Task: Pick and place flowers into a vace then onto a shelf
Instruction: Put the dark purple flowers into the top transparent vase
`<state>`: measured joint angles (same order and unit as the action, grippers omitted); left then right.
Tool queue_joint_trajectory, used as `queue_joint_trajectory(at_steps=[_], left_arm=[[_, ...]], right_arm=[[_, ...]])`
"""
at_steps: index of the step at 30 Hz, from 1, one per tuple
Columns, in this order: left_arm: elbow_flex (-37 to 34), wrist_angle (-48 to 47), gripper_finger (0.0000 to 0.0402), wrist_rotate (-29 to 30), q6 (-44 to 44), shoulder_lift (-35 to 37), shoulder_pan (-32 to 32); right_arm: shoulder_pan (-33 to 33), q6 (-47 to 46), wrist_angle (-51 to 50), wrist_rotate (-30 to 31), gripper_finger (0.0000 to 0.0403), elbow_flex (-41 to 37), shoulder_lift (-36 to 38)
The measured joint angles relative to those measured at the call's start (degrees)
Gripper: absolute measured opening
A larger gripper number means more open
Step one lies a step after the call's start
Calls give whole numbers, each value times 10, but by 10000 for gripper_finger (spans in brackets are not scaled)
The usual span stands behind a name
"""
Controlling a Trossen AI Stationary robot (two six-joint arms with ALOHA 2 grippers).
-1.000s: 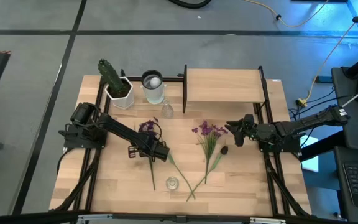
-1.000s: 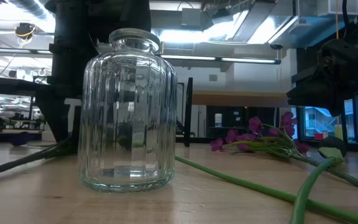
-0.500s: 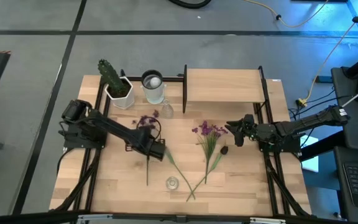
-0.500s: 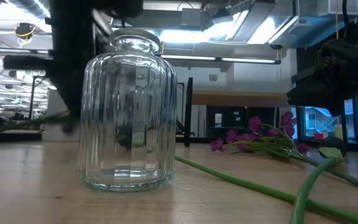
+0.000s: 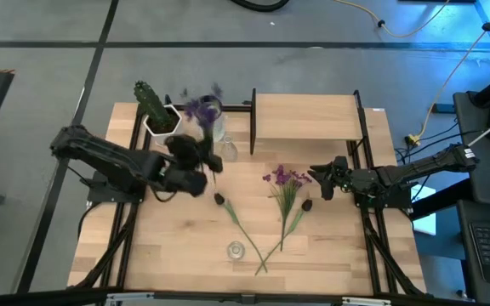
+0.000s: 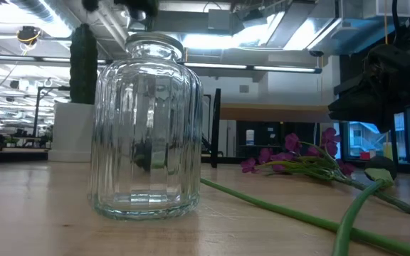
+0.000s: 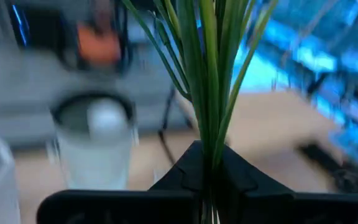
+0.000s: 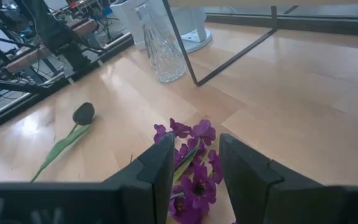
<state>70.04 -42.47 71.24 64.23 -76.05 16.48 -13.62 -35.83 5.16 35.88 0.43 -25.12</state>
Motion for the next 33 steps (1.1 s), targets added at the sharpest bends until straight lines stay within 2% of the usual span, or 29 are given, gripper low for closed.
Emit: queue_joint_trajectory(at_steps=[4,7,9,14,16,19,23,28,33], left_arm=[[0,111,10,52,-205,30,-32],[0,186,10,44,-321,34,-71],[-2,232,10,-5,-380,34,-104],[-30,386,10,-197,-515,34,-190],[-41,448,9,-244,-558,34,-212],[-59,514,9,-293,-601,34,-235],[-77,536,10,-373,-611,34,-262],[-131,589,10,-383,-611,38,-277],[-192,687,10,-381,-618,41,-280]], right_arm=[[0,0,10,8,130,0,0],[0,-8,14,36,130,0,0],[0,-26,13,60,130,0,0],[0,-45,13,94,130,0,0],[0,-44,13,95,130,0,0],[0,-45,13,96,130,0,0],[0,-45,13,96,130,0,0],[0,-46,13,96,130,0,0],[0,-45,13,97,130,0,0]])
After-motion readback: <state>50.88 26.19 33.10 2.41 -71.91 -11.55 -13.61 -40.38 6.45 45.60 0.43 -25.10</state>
